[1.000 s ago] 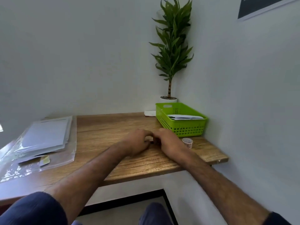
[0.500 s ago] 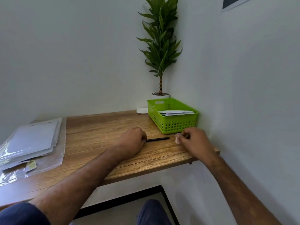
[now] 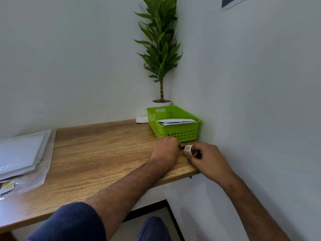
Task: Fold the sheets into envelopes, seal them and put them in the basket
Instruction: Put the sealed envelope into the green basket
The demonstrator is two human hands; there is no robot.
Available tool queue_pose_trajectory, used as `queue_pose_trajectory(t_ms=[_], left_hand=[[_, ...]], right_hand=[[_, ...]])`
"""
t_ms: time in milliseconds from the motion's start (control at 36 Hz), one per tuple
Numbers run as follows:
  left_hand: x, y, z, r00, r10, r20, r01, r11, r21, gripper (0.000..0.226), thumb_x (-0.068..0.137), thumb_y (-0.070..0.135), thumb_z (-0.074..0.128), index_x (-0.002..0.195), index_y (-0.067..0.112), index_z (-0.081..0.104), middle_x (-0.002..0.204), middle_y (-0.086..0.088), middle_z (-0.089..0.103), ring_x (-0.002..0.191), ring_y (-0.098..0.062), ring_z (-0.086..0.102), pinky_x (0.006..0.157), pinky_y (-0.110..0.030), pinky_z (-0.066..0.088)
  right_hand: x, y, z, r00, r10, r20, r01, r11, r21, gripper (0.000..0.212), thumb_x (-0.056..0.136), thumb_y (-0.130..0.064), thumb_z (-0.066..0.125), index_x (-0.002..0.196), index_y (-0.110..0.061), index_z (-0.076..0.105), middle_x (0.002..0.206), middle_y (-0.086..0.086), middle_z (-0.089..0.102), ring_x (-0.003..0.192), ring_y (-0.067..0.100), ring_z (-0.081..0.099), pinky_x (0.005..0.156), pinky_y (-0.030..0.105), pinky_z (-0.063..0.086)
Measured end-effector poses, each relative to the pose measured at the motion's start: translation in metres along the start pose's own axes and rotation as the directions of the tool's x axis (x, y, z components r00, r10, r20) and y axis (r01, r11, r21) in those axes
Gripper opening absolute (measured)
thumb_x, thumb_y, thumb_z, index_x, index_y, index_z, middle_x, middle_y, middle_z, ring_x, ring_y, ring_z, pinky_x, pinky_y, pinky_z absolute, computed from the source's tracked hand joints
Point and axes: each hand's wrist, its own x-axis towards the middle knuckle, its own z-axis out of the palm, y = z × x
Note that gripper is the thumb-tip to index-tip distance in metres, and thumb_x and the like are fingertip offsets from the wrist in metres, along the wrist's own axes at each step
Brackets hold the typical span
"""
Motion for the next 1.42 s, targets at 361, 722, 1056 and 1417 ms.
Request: queue_pose_trajectory(t_ms=[361, 722, 1056, 1417], left_hand=[[-0.017, -0.031, -0.011, 0.993, -0.117, 0.027, 0.119, 0.990, -0.074, 0.025, 0.091, 0.030, 0.057, 0.106, 0.020, 0.075, 0.103, -0.004, 0.072, 0.098, -0.025, 0.065, 0.083, -0.040, 0.055], [-0.009, -0.026, -0.010, 0.987, -0.156, 0.043, 0.159, 0.986, -0.054, 0.021, 0.094, 0.022, 0.055, 0.099, 0.018, 0.075, 0.097, -0.004, 0.072, 0.089, -0.022, 0.065, 0.080, -0.041, 0.057], [-0.018, -0.028, -0.027, 0.977, -0.187, 0.103, 0.197, 0.975, -0.100, 0.024, 0.093, 0.032, 0.058, 0.104, 0.016, 0.071, 0.102, -0.004, 0.071, 0.092, -0.022, 0.065, 0.079, -0.038, 0.056], [-0.142, -0.178, -0.146, 0.827, -0.522, -0.209, 0.524, 0.850, -0.051, 0.043, 0.097, 0.029, 0.051, 0.137, 0.015, 0.057, 0.129, -0.012, 0.066, 0.120, -0.031, 0.059, 0.097, -0.039, 0.046]], right_hand=[[0.015, 0.011, 0.005, 0.998, 0.065, 0.010, -0.065, 0.998, -0.027, 0.010, 0.090, -0.024, 0.067, 0.098, -0.023, 0.072, 0.097, -0.003, 0.057, 0.088, 0.014, 0.057, 0.074, 0.028, 0.044], [0.021, -0.001, 0.014, 0.991, 0.120, -0.056, -0.124, 0.989, -0.084, 0.017, 0.091, -0.040, 0.066, 0.102, -0.030, 0.074, 0.101, -0.007, 0.073, 0.087, 0.014, 0.066, 0.075, 0.037, 0.057], [0.018, -0.016, 0.007, 0.988, 0.156, 0.011, -0.149, 0.961, -0.233, 0.038, 0.090, -0.041, 0.065, 0.120, -0.025, 0.046, 0.116, 0.002, 0.063, 0.101, 0.024, 0.061, 0.084, 0.043, 0.053], [0.036, -0.171, 0.071, 0.983, -0.157, 0.089, 0.151, 0.986, 0.073, 0.067, 0.089, -0.034, 0.068, 0.146, -0.020, 0.036, 0.143, 0.008, 0.049, 0.131, 0.027, 0.048, 0.106, 0.040, 0.042]])
